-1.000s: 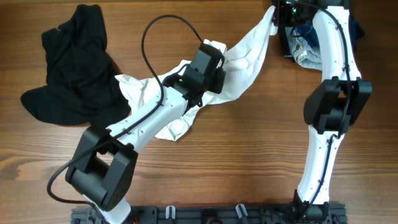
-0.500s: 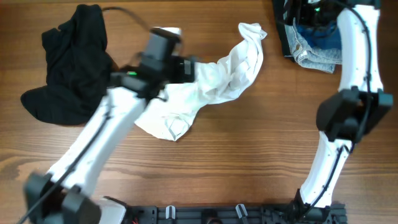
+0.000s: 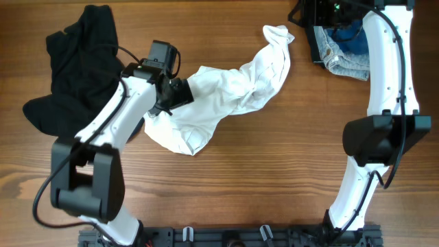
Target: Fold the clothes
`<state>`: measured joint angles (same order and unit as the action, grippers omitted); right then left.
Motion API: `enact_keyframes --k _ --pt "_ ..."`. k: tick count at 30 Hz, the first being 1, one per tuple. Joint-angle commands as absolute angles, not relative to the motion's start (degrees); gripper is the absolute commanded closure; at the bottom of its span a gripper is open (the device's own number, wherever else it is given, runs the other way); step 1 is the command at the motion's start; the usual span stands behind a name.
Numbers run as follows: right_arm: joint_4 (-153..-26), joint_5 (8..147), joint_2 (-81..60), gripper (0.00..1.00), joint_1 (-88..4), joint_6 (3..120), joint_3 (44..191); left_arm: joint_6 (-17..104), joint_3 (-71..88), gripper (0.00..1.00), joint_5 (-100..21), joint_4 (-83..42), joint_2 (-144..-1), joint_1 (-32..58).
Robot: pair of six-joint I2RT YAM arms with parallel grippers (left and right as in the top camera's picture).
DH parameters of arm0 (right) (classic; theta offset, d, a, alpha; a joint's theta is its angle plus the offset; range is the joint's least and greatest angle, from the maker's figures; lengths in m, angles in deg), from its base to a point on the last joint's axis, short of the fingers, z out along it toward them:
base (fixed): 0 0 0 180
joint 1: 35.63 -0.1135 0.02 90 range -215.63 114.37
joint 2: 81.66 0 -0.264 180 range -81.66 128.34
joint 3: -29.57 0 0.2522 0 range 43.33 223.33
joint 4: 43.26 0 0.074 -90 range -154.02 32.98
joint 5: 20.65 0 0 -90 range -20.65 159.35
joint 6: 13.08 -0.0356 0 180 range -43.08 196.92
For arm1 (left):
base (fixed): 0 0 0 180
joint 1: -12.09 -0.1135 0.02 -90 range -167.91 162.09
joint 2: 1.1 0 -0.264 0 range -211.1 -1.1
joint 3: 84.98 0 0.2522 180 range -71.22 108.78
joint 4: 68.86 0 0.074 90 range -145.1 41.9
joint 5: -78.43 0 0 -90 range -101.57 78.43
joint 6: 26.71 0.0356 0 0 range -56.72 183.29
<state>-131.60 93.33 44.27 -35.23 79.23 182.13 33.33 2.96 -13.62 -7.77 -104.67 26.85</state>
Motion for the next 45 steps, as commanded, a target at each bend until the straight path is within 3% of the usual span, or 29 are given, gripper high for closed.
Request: enact_keyframes --k 1,12,22,27,32,36,45 --pt "-131.7 94.2 44.9 0.14 -35.4 80.0 182.3 29.7 2.5 0.16 -13.1 -7.5 -106.8 26.0" --pt "-131.6 92.9 44.9 0.14 -35.4 80.0 182.3 43.7 2.5 0.1 -12.8 -8.4 -106.8 25.0" --pt "-132.9 91.7 44.9 0.14 -35.4 81.5 182.3 45.1 0.6 0.2 -13.6 -13.4 -110.7 24.9" --pt "-132.9 91.6 44.9 0.14 -35.4 81.5 182.3 45.1 0.6 0.35 -13.3 -14.7 -110.7 24.5" --pt "-132.9 91.6 44.9 0.14 -35.4 81.5 182.3 45.1 0.6 0.57 -13.0 -14.6 -110.7 23.6" --pt "-133.1 91.6 44.9 0.16 -35.4 81.4 182.3 45.1 0.9 0.94 -13.0 -14.7 -110.6 23.4" --pt "-140.1 92.3 44.9 0.26 -36.6 81.3 182.3 45.4 10.0 0.96 -12.1 -8.6 -102.7 23.4"
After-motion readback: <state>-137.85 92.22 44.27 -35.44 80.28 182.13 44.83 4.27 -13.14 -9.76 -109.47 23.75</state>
